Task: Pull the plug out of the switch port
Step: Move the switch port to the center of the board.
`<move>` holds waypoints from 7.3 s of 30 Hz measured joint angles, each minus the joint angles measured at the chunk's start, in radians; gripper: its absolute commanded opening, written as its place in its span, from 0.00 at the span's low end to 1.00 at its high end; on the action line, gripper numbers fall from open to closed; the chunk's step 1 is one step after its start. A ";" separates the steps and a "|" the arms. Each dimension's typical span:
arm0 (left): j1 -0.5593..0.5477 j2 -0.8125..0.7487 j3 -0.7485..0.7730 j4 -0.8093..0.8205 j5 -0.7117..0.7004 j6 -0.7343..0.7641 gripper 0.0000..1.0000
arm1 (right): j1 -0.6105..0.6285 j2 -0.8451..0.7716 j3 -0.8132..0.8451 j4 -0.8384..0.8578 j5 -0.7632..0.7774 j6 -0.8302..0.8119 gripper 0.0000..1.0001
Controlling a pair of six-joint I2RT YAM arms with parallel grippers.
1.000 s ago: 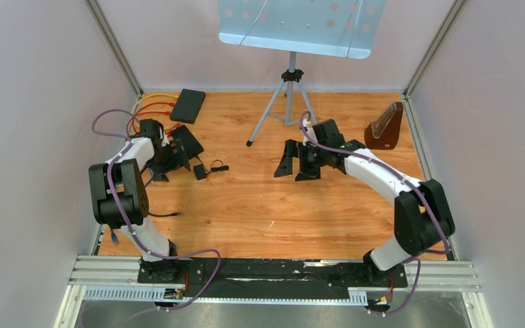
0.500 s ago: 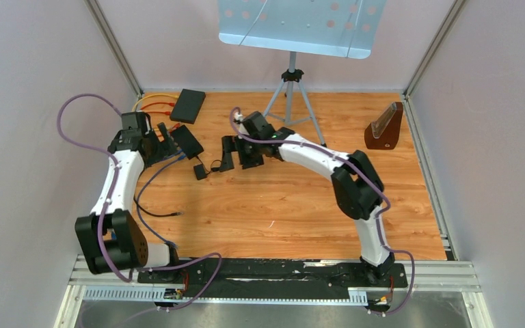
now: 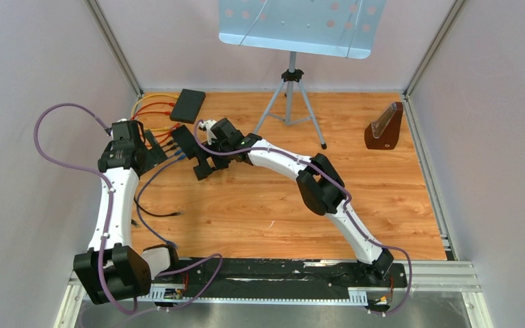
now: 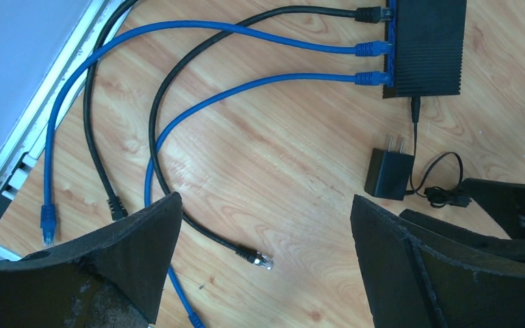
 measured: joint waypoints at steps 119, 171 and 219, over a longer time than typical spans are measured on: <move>-0.016 0.172 -0.065 0.190 0.455 0.109 1.00 | -0.050 -0.271 -0.562 0.267 0.095 -0.133 0.80; -0.078 0.717 0.164 -0.066 0.403 0.297 0.88 | 0.103 -0.429 -0.817 0.270 -0.164 0.267 0.69; -0.272 0.150 -0.332 0.305 0.559 0.063 1.00 | -0.053 -0.513 -0.909 0.269 -0.093 0.167 0.78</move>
